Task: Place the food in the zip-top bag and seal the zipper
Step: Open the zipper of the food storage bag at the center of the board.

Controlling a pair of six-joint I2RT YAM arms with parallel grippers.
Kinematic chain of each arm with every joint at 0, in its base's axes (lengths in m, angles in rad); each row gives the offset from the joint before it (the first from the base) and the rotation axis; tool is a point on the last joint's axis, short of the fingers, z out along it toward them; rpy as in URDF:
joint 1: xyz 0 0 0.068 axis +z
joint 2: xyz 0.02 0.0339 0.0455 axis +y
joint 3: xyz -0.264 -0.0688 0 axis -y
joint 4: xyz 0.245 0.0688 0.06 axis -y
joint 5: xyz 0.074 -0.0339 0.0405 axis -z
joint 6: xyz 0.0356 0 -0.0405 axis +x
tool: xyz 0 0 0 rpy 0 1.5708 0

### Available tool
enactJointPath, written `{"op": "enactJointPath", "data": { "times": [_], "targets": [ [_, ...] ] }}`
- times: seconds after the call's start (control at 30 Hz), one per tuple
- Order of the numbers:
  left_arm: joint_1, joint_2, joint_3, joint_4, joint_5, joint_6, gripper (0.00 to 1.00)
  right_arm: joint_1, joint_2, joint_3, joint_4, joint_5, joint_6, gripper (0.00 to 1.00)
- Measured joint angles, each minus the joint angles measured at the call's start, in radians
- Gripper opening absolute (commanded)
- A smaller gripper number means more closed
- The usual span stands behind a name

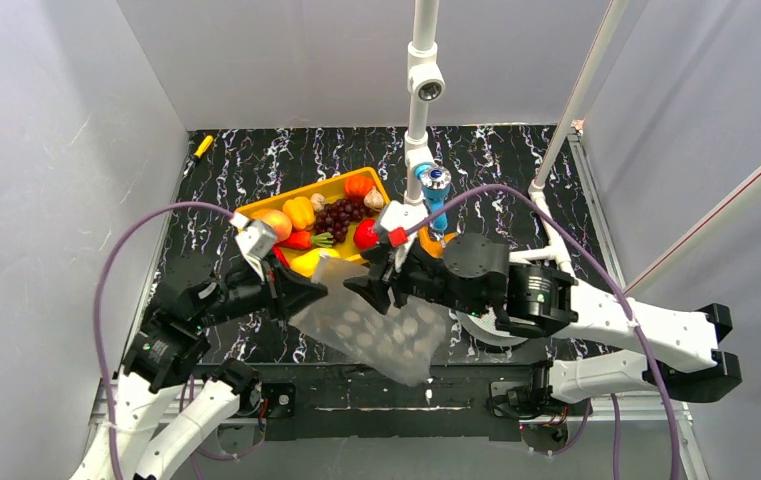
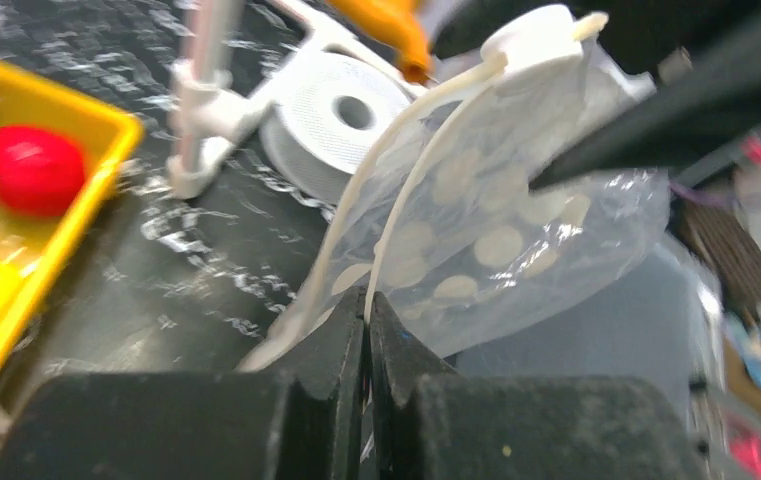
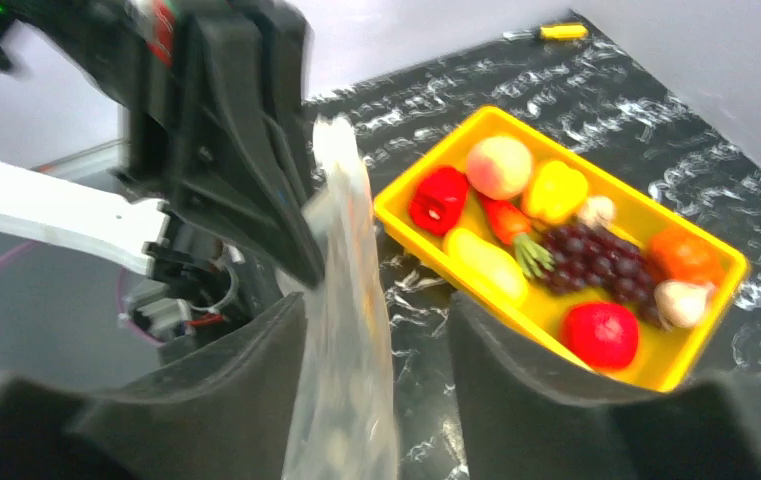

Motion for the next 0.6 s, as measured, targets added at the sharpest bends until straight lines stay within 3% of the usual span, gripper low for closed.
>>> {"op": "enactJointPath", "data": {
  "times": [0.17, 0.33, 0.43, 0.6],
  "targets": [
    [0.0, 0.053, 0.208, -0.272, -0.369, -0.077, 0.0, 0.036, 0.087, 0.074, -0.108, 0.178, 0.038, 0.93],
    [0.0, 0.135, 0.292, -0.515, -0.718, -0.204, 0.0, 0.108, 0.201, 0.184, -0.216, 0.418, 0.084, 0.98],
    [0.0, 0.147, 0.282, -0.59, -0.829, -0.274, 0.0, 0.116, 0.264, 0.25, -0.272, 0.514, 0.129, 0.98],
    [0.0, 0.105, 0.276, -0.624, -0.874, -0.365, 0.0, 0.121, 0.321, 0.302, -0.345, 0.606, 0.213, 0.99]
  ]
}}
